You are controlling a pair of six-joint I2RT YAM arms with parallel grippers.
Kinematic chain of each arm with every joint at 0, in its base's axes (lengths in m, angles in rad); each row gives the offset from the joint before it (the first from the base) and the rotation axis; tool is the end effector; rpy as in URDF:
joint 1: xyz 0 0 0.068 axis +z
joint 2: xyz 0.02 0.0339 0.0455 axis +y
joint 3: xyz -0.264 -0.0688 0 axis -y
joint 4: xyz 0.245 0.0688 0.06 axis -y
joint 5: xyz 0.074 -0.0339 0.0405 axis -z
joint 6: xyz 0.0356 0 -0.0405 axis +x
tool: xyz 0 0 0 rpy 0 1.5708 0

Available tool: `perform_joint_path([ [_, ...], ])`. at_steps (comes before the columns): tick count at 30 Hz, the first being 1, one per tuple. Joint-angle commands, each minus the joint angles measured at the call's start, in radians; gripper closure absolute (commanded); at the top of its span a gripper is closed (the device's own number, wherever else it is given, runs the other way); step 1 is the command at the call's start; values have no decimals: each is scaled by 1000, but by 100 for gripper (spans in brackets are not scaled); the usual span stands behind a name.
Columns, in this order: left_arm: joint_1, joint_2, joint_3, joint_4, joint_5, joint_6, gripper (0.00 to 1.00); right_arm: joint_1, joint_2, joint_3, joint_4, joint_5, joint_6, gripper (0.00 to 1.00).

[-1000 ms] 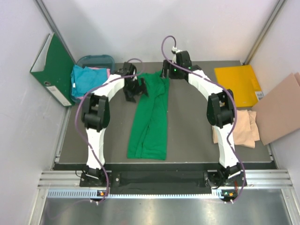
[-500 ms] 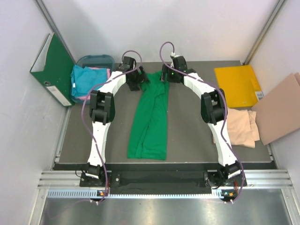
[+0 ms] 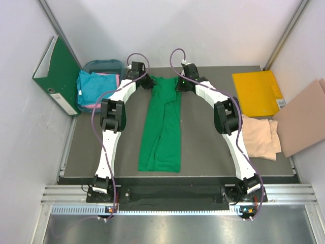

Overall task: Fold and stack the t-shirts
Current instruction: Rotate the tshirt 90 degrees, then grab the bottom of the folded rectangular tshirt with both arms

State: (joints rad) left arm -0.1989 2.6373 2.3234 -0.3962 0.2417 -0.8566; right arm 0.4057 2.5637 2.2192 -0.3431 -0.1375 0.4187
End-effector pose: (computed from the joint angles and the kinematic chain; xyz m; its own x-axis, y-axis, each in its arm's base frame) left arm 0.5718 -0.1239 0.1517 -0.6980 -0.6077 -0.3788 -0.2407 0.6973 -0.6752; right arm 0.5277 0.2320 0.1621 -0.7313 0.1242 -0.6706 -0.2090 0.8952 0.3937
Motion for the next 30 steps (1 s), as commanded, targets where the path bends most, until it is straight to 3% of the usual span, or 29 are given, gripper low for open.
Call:
perform_joint_path([
  [1, 1, -5, 54, 189, -8, -47, 100, 9, -62, -62, 38, 27, -21, 100],
  [3, 1, -23, 19, 309, -1, -56, 100, -5, -88, -107, 44, 42, -18, 100],
  [4, 1, -33, 11, 342, 2, -62, 95, -11, -106, -145, 47, 47, -17, 100],
  [6, 1, -30, 27, 370, 5, -91, 44, -19, -123, -179, 53, 59, -12, 100],
  [7, 4, -25, 39, 364, 11, -97, 2, -24, -134, -205, 65, 59, -11, 100],
  [10, 7, -69, 18, 333, 50, -93, 1, -28, -126, -194, 66, 67, -11, 100],
  [15, 7, -293, -292, 339, 25, 23, 1, -38, -85, -95, 53, 91, -17, 98],
  [16, 7, -374, -332, 327, 12, 43, 1, -41, -71, -52, 37, 95, -18, 83],
  [18, 7, -454, -429, 240, -60, 117, 1, -47, -76, -32, 16, 107, -26, 64],
  [19, 7, -533, -459, 211, -91, 140, 1, -47, -112, -56, 18, 113, -49, 45],
  [21, 7, -611, -556, 128, -146, 206, 1, -47, -181, -126, 38, 134, -78, 25],
  [22, 7, -681, -587, 94, -185, 215, 1, -48, -268, -224, 65, 160, -87, 7],
  [23, 7, -712, -636, 61, -189, 232, 1, -48, -311, -272, 72, 170, -89, 1],
  [28, 10, -836, -752, -256, -115, 228, 1, -50, -604, -601, 40, 76, -42, 0],
  [30, 10, -870, -870, -305, -72, 211, 1, -47, -681, -705, 27, 1, -14, 0],
])
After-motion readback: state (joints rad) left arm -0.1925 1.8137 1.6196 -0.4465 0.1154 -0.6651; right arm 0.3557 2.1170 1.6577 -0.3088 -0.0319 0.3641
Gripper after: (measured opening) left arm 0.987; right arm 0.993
